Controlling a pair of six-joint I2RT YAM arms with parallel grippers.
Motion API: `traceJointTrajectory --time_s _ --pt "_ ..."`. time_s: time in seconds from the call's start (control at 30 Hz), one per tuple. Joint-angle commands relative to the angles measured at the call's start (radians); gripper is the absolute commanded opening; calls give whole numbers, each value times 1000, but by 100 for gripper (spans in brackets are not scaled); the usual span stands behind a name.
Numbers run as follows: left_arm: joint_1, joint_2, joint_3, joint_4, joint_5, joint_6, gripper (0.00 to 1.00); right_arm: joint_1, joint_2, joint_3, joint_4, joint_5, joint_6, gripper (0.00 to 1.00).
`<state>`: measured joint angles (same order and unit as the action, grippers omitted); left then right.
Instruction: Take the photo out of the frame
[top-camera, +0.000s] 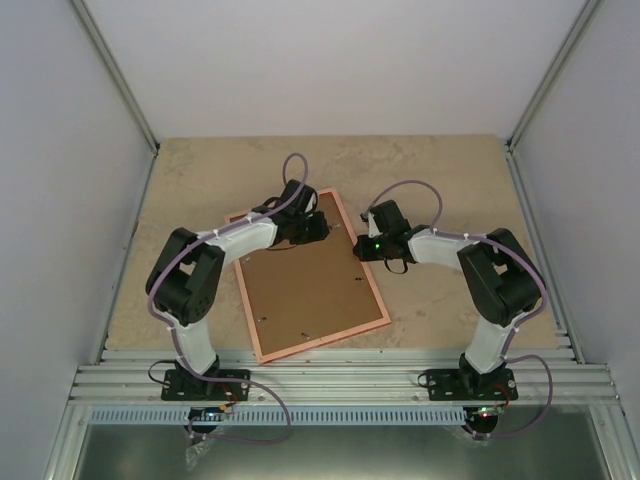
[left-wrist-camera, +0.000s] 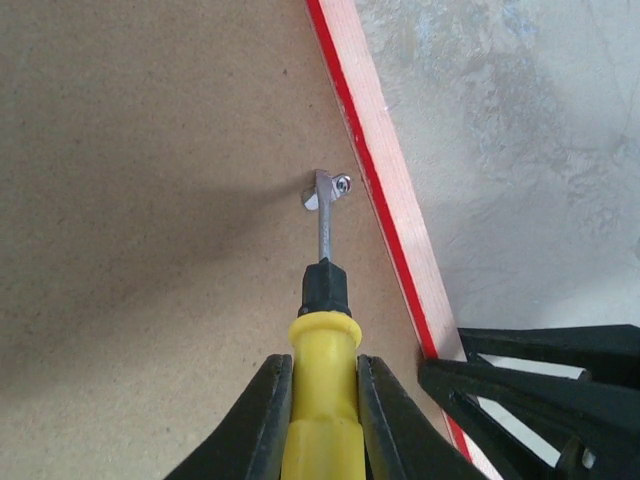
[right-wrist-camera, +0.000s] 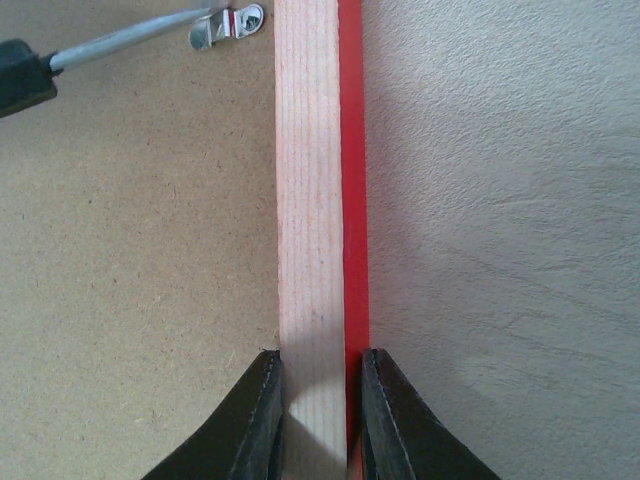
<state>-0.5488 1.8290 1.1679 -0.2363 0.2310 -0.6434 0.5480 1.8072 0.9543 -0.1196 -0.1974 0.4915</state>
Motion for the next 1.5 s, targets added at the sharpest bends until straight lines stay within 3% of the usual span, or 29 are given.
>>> traceJointTrajectory --time_s 0.0,0.5,1.13,1.33,1.47 --pt "-3 -48 -31 -29 10 15 0 3 -11 -15 -38 -41 15 16" --pt "-1 -138 -37 -50 -45 22 0 -19 -40 -28 -49 0 40 12" --pt "45 -387 -160 -124 -128 35 0 -221 -259 -239 -48 103 177 13" --pt "47 -411 -168 -131 -131 37 0 -292 -352 -335 -90 143 216 15" --pt "47 -415 -163 -132 -121 43 0 -306 -406 -369 -103 122 188 25"
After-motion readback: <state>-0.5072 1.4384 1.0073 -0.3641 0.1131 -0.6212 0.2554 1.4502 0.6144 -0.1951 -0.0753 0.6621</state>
